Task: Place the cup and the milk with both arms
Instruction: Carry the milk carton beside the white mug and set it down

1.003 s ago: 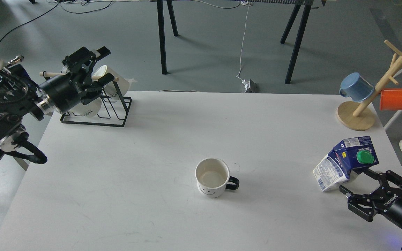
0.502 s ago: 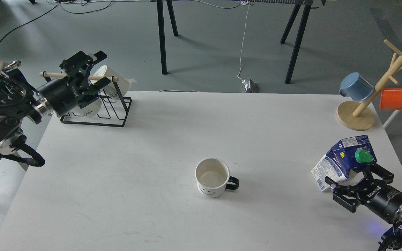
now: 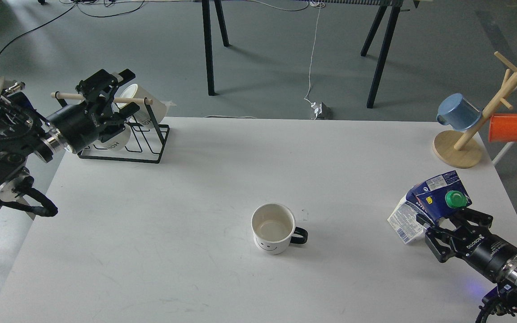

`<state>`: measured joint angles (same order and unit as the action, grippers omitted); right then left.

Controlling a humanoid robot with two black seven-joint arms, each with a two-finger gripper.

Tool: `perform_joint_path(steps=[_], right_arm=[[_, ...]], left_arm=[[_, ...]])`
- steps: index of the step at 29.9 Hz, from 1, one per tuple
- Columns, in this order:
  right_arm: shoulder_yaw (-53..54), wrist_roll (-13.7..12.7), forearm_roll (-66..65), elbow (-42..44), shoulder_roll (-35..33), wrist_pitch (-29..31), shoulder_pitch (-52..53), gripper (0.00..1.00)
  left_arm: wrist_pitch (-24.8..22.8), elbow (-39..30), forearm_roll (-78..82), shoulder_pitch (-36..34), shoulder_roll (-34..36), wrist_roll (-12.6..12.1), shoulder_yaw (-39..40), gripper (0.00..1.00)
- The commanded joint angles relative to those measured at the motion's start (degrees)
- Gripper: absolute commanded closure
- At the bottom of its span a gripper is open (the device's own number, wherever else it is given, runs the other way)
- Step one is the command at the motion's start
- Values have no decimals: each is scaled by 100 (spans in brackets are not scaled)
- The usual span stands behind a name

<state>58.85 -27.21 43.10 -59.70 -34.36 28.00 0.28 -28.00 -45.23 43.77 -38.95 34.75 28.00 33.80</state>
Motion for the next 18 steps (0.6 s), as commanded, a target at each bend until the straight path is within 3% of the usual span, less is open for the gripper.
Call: perform_joint_path(steps=[1, 9, 18], right_arm=[[-32, -4, -179, -42, 245, 0, 331, 59], [-602, 14, -1013, -95, 1088, 0, 1105, 60], [-718, 5, -1454, -95, 1511, 0, 895, 60]], left_arm=[[0, 76, 0, 1, -12, 0, -5, 1], [0, 85, 0, 10, -12, 0, -5, 1], [0, 164, 0, 19, -12, 0, -5, 1]])
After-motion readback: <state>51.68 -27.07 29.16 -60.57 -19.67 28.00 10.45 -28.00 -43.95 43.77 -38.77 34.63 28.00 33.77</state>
